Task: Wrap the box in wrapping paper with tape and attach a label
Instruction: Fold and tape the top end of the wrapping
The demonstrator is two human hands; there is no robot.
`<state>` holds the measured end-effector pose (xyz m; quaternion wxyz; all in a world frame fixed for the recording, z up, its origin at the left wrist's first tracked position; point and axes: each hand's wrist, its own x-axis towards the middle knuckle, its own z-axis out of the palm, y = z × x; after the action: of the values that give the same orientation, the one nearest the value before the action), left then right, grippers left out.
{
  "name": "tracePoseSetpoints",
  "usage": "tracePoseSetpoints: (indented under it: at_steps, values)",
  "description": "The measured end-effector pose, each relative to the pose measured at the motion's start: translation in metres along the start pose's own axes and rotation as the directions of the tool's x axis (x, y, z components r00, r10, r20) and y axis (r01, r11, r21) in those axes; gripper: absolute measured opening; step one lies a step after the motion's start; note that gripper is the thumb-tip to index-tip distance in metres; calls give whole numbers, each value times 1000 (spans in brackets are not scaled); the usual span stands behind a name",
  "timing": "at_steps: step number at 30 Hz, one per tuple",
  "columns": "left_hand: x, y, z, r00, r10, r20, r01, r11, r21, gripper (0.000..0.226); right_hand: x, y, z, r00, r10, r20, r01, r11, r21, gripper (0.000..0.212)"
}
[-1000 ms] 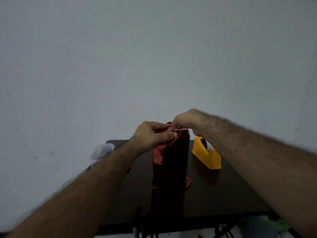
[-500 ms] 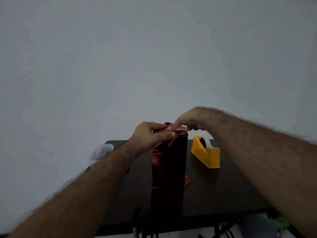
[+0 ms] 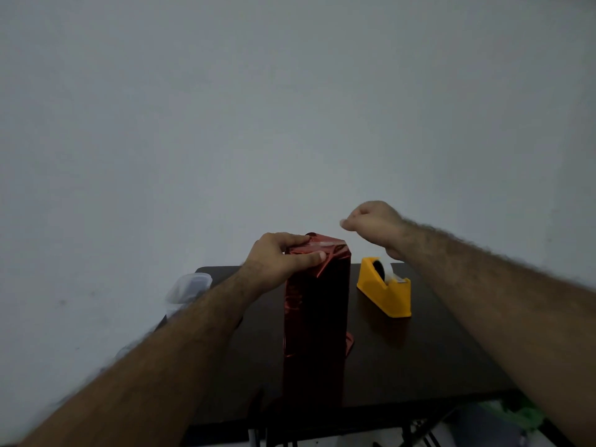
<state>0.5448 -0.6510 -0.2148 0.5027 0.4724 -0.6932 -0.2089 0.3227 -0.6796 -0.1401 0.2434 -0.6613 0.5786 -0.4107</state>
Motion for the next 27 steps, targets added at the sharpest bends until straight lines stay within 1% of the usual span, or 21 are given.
tracePoseSetpoints:
  at_steps: [1, 2, 4, 5, 7, 10, 13, 15, 16, 18, 19, 21, 23, 24, 25, 27]
  values:
    - [0, 0, 1, 1000, 2, 3, -2, 1000, -9, 65, -2, 1, 4, 999, -34, -4, 34, 999, 4, 42]
    - [0, 1, 1, 1000, 6, 4, -6, 1000, -17, 61, -5, 1, 9, 999, -34, 19, 34, 999, 7, 56]
    - [1, 1, 3, 1000, 17, 5, -17, 1000, -26, 54, -9, 1, 16, 994, 48, 97, -50, 998, 23, 89]
    - [1, 1, 3, 1000, 20, 4, -20, 999, -28, 55, -9, 1, 18, 989, 80, 126, -85, 996, 35, 96]
    - [2, 1, 3, 1000, 15, 8, -15, 999, -32, 59, -8, 3, 17, 983, 121, 138, -133, 988, 84, 91]
    - [3, -2, 1, 1000, -10, 15, 11, 999, -36, 66, 0, 13, 14, 984, 125, 127, -145, 976, 164, 75]
    - [0, 0, 1, 999, -27, 27, 29, 996, -90, 70, 3, 29, 12, 997, 72, 21, -75, 959, 273, 51]
    - [-6, 3, 3, 999, -17, 49, 25, 986, -167, 60, 1, 42, 12, 996, 11, -84, 14, 956, 291, 27]
    - [-9, 5, 4, 997, -14, 70, 28, 980, -197, 58, -4, 47, 12, 990, -41, -133, 79, 953, 294, 19]
    - [-15, 6, 6, 995, -10, 103, 36, 968, -247, 59, -15, 54, 15, 964, -170, -204, 229, 923, 310, 19]
    - [-17, 3, 7, 995, 2, 97, 25, 961, -276, 61, -21, 58, 16, 943, -246, -222, 309, 897, 316, 19]
    - [-23, -1, 9, 999, 40, 35, -27, 949, -313, 67, -31, 63, 18, 887, -411, -211, 457, 844, 279, 32]
    - [-27, -7, 8, 994, 80, -76, -98, 957, -272, 69, -37, 64, 20, 859, -489, -150, 511, 827, 235, 47]
    - [-28, -9, 9, 985, 107, -132, -134, 967, -217, 62, -37, 63, 22, 855, -505, -122, 519, 829, 206, 49]
    - [-27, -11, 9, 975, 131, -177, -162, 972, -170, 50, -35, 61, 24, 849, -518, -105, 529, 831, 174, 46]
    - [-23, -9, 9, 960, 153, -234, -189, 972, -137, 23, -33, 52, 27, 836, -543, -81, 549, 825, 136, 35]
